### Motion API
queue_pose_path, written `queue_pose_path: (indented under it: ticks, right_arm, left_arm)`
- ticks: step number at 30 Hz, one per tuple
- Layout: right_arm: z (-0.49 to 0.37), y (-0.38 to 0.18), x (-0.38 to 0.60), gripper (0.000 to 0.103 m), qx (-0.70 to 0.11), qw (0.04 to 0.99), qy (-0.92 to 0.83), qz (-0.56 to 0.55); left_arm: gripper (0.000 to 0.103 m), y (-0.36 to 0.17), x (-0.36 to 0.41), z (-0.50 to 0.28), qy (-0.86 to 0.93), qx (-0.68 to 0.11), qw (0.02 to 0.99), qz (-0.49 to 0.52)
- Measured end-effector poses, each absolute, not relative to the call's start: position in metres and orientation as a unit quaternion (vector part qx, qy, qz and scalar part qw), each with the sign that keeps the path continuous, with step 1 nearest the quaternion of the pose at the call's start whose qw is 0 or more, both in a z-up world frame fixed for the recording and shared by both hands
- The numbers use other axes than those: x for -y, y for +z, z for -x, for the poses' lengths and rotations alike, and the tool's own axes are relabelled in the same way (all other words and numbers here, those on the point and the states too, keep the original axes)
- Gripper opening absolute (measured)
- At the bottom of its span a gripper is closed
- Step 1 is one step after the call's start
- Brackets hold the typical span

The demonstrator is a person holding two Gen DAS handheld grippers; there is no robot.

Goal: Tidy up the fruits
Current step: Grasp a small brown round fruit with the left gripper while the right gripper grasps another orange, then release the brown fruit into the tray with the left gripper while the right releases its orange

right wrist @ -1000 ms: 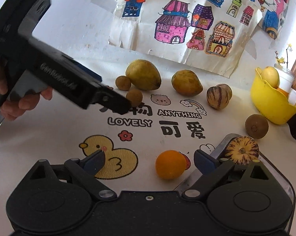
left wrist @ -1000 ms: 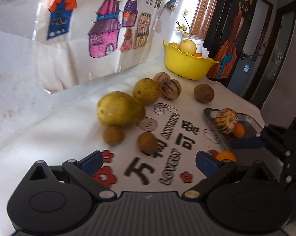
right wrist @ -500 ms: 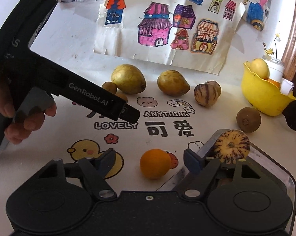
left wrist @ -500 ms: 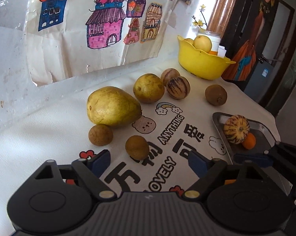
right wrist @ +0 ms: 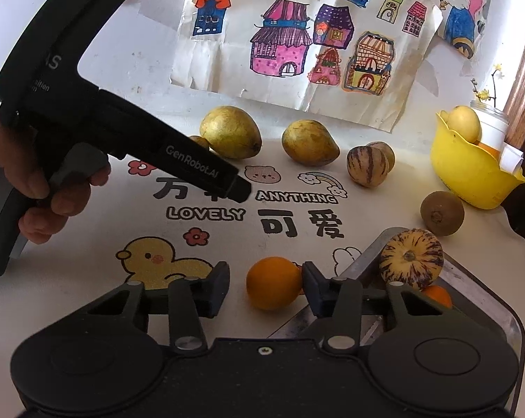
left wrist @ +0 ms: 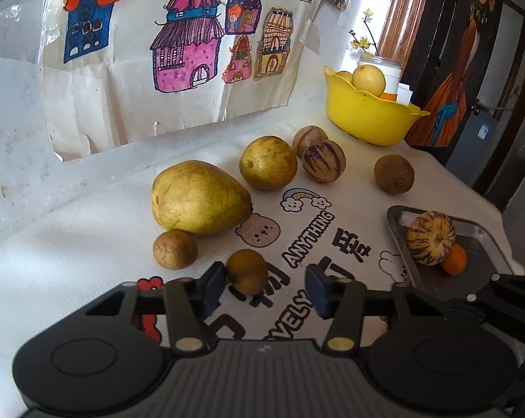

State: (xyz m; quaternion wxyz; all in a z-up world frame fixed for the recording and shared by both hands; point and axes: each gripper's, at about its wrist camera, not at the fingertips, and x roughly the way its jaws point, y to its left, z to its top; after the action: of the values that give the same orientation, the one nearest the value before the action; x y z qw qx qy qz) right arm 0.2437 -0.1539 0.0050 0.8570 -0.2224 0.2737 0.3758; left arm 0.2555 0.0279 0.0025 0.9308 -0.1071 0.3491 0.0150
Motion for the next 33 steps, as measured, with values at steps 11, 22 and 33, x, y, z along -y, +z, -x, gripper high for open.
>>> queue_pose_path:
  ticks: [11,22,33]
  right_arm:
    - [-0.239,0.004,0.153,0.036,-0.254,0.86,0.367,0.25]
    - [-0.225,0.016,0.182,0.036,-0.243,0.87,0.365,0.224]
    - [-0.228,0.024,0.238,0.036,-0.249,0.898,0.304,0.199]
  left_arm:
    - [0.028,0.002,-0.025,-0.258,0.026,-0.352,0.932,0.083]
    - [0.028,0.006,-0.013,-0.253,-0.001,-0.368,0.924,0.102]
    - [0.028,0.016,0.028,-0.249,-0.048,-0.361,0.925,0.104]
